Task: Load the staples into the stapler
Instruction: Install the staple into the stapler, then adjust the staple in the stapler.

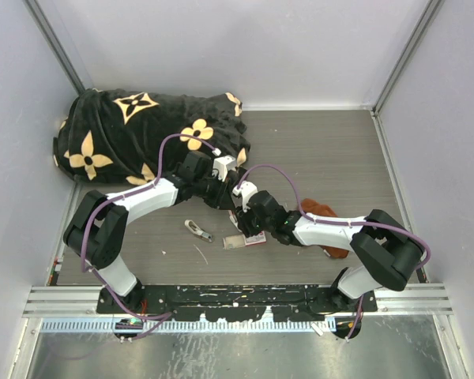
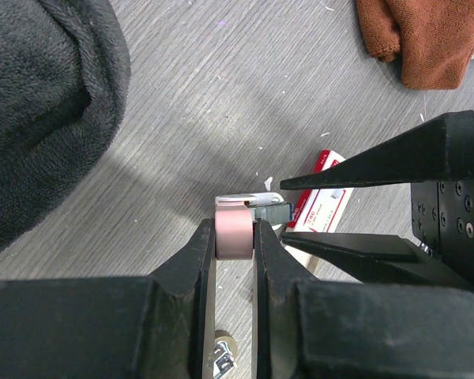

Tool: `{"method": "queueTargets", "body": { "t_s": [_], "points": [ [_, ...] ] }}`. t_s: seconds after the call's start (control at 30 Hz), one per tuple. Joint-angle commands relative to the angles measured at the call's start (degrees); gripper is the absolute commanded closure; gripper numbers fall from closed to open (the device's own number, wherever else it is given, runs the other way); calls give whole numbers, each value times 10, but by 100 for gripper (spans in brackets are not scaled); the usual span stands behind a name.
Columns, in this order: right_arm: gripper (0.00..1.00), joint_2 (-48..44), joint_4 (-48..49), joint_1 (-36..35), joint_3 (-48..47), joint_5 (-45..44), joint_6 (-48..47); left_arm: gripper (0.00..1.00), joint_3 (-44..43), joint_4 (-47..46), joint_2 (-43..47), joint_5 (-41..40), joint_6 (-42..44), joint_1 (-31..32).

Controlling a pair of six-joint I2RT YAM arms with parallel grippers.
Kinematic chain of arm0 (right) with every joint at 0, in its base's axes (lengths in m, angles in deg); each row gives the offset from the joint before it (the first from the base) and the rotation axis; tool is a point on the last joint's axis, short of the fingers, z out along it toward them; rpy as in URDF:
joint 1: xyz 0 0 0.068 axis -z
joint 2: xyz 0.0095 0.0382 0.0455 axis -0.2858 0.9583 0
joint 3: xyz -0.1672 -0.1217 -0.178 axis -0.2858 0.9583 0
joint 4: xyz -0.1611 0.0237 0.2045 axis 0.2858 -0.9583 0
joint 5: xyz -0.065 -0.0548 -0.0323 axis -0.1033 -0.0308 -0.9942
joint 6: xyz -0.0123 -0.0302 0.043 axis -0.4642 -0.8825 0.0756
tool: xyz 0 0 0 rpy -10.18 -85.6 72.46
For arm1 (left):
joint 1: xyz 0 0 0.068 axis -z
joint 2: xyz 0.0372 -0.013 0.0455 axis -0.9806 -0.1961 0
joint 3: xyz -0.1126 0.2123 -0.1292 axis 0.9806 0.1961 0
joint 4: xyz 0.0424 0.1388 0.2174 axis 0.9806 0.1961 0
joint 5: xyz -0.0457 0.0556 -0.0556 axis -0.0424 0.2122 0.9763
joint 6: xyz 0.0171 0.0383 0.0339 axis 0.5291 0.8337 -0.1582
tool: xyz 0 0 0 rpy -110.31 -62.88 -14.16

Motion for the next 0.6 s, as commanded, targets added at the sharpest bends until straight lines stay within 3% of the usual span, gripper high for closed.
{"method": "queueTargets", "body": {
  "t_s": [0.0,0.3,0.57],
  "points": [
    [55,-4,19,2,-17,1,4,100,1,-25,1,0,5,-2],
    [45,-44,22,4,-23,4,31,100,2,-26,1,0,5,-2],
    [60,-53,30,21,-15,2,66,100,2,-29,-1,1,3,-2]
  ]
}}
